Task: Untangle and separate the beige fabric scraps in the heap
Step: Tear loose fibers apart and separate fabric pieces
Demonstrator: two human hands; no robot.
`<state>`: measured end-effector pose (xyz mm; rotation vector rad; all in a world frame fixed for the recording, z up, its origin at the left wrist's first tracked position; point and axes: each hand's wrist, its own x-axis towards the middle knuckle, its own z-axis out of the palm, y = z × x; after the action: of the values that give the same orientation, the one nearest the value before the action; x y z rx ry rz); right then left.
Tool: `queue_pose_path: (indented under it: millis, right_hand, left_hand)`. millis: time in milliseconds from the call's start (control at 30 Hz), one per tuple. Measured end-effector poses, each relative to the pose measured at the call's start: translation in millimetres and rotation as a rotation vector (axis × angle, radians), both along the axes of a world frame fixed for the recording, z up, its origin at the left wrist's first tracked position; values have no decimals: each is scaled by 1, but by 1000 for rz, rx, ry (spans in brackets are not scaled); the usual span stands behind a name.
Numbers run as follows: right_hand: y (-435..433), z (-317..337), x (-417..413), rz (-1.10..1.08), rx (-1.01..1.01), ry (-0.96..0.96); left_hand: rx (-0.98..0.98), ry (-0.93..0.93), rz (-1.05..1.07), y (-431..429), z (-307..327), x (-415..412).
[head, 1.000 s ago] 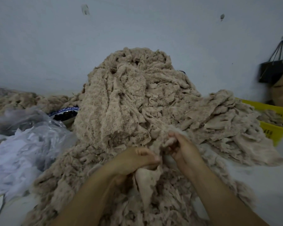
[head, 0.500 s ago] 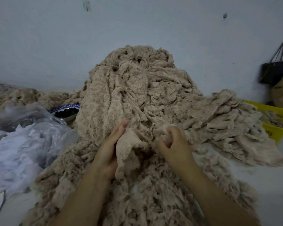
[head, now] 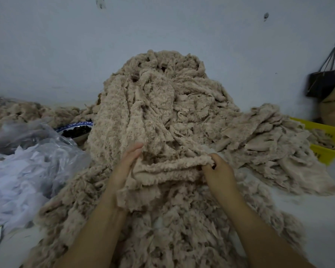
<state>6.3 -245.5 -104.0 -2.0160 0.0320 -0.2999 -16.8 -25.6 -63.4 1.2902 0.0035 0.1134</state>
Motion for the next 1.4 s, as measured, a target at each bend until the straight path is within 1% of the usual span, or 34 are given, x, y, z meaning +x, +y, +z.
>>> queue_pose_path:
  millis: [33, 100, 167, 233, 267, 300, 333, 400, 433, 467, 533, 633, 700, 733, 767, 833, 900, 967, 1000, 1033, 1100, 1167, 1200, 1267, 1333, 1400]
  right_hand:
    - [0, 1, 1, 11, 38, 2]
    - [3, 2, 1, 50, 18, -16]
    - [11, 5, -4, 84, -20, -47]
    - [16, 6, -8, 112, -18, -37]
    - [17, 7, -9, 125, -13, -13]
    - [17, 7, -9, 125, -31, 1]
    - [17, 7, -9, 114, -76, -3]
    - [14, 7, -6, 107, -193, -31]
    - [14, 7, -5, 121, -255, -25]
    - [15, 6, -4, 144, -305, -3]
    - [16, 1, -2, 176, -337, 78]
    - [10, -1, 3, 116, -267, 152]
    - [1, 1, 5, 32, -143, 151]
    - [-4, 2, 5, 1, -72, 126]
    - [-7, 2, 5, -6, -39, 89]
    - [-6, 0, 3, 20, -97, 36]
    - [2, -1, 1, 58, -137, -66]
    - [11, 2, -5, 123, -92, -214]
    - [16, 4, -9, 183, -71, -255]
    - [21, 6, -14, 253, -56, -262]
    - [29, 6, -20, 374, -47, -200]
    - [34, 5, -22, 392, -13, -126]
    - [34, 4, -21, 356, 35, -105]
    - [32, 5, -17, 242, 99, -31]
    - [26, 3, -12, 188, 121, 60]
    - [24, 2, -10, 205, 178, 143]
  left_hand:
    - [96, -17, 39, -4, -2, -1]
    - [323, -63, 76, -14, -4, -10]
    - [542, -137, -13, -30, -7, -16]
    - [741, -149, -155, -39, -14, -15]
    - [808, -137, -196, -42, -18, -13]
    - [806, -124, -196, -45, -24, -10]
    - [845, -156, -154, -48, -27, -8]
    - [786, -190, -77, -51, -27, -9]
    - [710, -189, -42, -50, -26, -8]
    - [617, -171, -3, -47, -23, -8]
    - [332, -110, 46, -42, -16, -10]
    - [-117, 16, 23, -33, -9, -8]
    - [-407, 63, 11, -22, -2, -4]
    - [-435, 55, 37, -18, 2, -3]
    - [-376, 35, 69, -16, 2, -3]
    - [-177, -6, 190, -17, -3, -2]
    - [-52, -30, 185, -24, -6, -6]
    - [94, -30, 156, -31, -12, -5]
    - [142, -46, 158, -35, -14, -6]
    - [181, -74, 159, -38, -16, -7]
    - [331, -149, 136, -42, -24, -8]
    - [492, -189, 93, -46, -28, -11]
    - [520, -209, 82, -48, -29, -11]
    - [484, -219, 82, -49, -30, -11]
    - [447, -179, 130, -50, -28, -12]
    - [300, -112, 136, -50, -24, -12]
